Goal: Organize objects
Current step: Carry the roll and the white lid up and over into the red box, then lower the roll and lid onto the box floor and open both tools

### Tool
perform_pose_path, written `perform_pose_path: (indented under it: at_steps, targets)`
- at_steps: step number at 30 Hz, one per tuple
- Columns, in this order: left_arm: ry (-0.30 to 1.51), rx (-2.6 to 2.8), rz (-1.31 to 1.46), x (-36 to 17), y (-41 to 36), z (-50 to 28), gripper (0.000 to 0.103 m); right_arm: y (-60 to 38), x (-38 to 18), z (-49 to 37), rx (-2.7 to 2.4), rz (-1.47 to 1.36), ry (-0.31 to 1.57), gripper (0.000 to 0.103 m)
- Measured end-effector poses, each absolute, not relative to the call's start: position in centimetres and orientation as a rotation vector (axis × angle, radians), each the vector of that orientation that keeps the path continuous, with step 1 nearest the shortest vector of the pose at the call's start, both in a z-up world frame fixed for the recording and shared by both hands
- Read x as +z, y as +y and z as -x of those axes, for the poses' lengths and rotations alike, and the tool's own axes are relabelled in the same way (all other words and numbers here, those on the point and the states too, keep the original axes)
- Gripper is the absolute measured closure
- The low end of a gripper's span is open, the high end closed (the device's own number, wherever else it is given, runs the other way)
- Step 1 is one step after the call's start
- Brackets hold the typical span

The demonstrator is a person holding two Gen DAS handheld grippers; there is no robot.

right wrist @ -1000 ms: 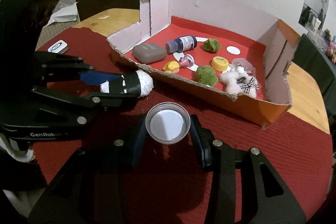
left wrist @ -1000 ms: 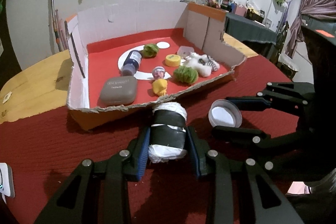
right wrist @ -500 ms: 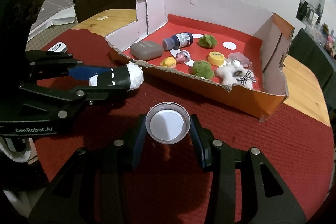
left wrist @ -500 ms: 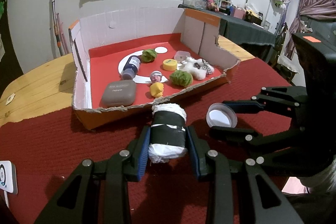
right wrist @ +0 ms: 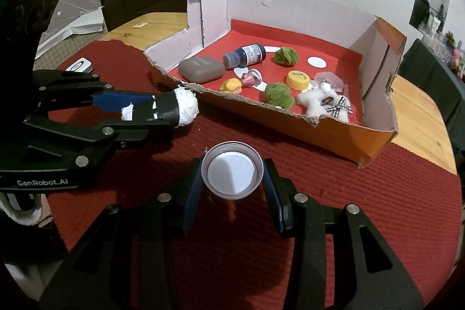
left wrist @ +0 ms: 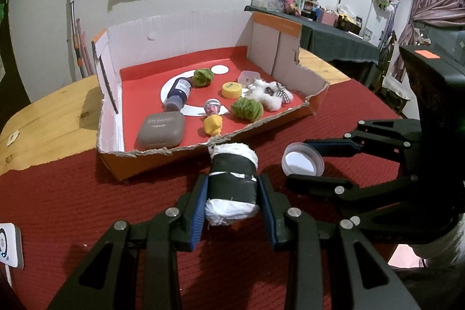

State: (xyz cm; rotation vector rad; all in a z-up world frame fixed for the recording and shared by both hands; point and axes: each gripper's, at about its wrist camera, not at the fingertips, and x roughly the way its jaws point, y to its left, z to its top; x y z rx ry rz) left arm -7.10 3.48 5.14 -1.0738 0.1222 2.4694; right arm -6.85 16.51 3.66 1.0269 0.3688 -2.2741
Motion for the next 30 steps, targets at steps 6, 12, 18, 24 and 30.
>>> perform_pose_path:
  at_steps: [6, 12, 18, 24, 30]
  targets:
    - [0.106, 2.487, 1.047, 7.0, 3.3, 7.5, 0.068, 16.7, 5.8, 6.7, -2.283, -0.984, 0.353, 0.064]
    - [0.136, 2.566, 1.006, 10.7, 3.7, 10.9, 0.068, 17.1, 10.6, 8.7, -2.362, -0.893, 0.368, 0.064]
    - [0.226, 2.575, 1.073, 12.6, 5.2, 16.8, 0.068, 16.4, 13.4, 13.9, -2.434, -0.924, 0.416, 0.064]
    - [0.303, 2.538, 1.183, 12.4, 6.2, 21.8, 0.068, 14.9, 13.5, 19.8, -2.46, -1.048, 0.461, 0.064]
    - [0.375, 2.511, 1.304, 11.1, 6.7, 25.9, 0.068, 13.7, 11.7, 24.7, -2.448, -1.211, 0.467, 0.064]
